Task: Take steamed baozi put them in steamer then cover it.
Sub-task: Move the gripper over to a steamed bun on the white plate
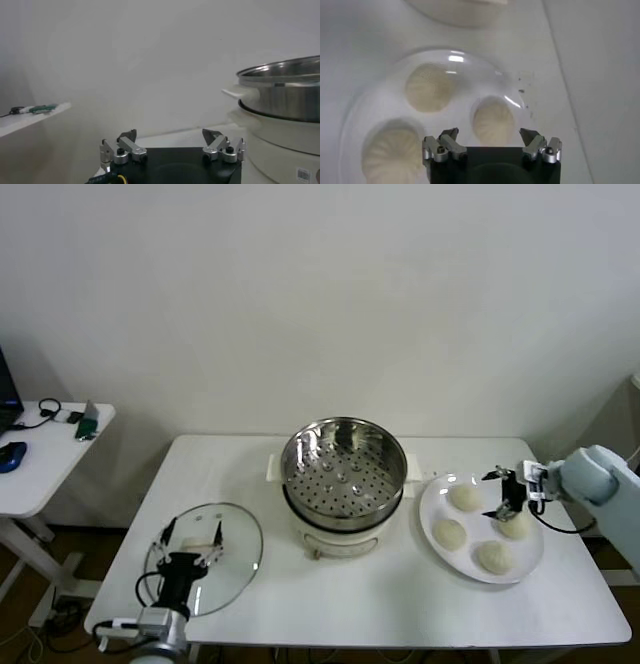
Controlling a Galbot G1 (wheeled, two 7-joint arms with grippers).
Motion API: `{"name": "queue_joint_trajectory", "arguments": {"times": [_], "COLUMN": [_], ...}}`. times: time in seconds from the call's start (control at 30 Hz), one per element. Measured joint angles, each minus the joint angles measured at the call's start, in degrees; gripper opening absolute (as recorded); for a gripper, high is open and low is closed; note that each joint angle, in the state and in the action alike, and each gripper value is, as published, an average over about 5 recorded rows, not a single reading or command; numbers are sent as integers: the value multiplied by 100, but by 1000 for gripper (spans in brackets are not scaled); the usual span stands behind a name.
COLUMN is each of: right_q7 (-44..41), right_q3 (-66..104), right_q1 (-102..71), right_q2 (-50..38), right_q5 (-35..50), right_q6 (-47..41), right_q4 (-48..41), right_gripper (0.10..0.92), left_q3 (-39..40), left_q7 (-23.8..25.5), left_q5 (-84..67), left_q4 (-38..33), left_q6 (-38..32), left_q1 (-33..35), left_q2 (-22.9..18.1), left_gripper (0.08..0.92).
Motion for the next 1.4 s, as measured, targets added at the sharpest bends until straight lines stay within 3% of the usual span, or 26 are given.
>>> {"name": "queue_joint_trajectory", "arguments": {"times": [0.53, 1.1, 1.4], "right_q7": [-428, -568, -623], "right_q3": [-2245, -2722, -2790], "right_q1": [1782, 2011, 2069], "right_q2": [1246, 2065, 2221], "right_q5": [-329, -448, -524], "right_q6": [289, 454, 553], "right_q4": [-1977, -2941, -3150], "right_gripper": [823, 820, 701], "left_q3": [-90, -160, -192], "left_q7": [-17, -16, -17], "left_q5": [-53, -78, -94], "left_q4": [-13, -9, -15], "left_q6": [49, 74, 79], "left_q1": [-21, -42, -29], "left_q2": [68, 104, 112], "left_gripper": [823, 823, 823]}}
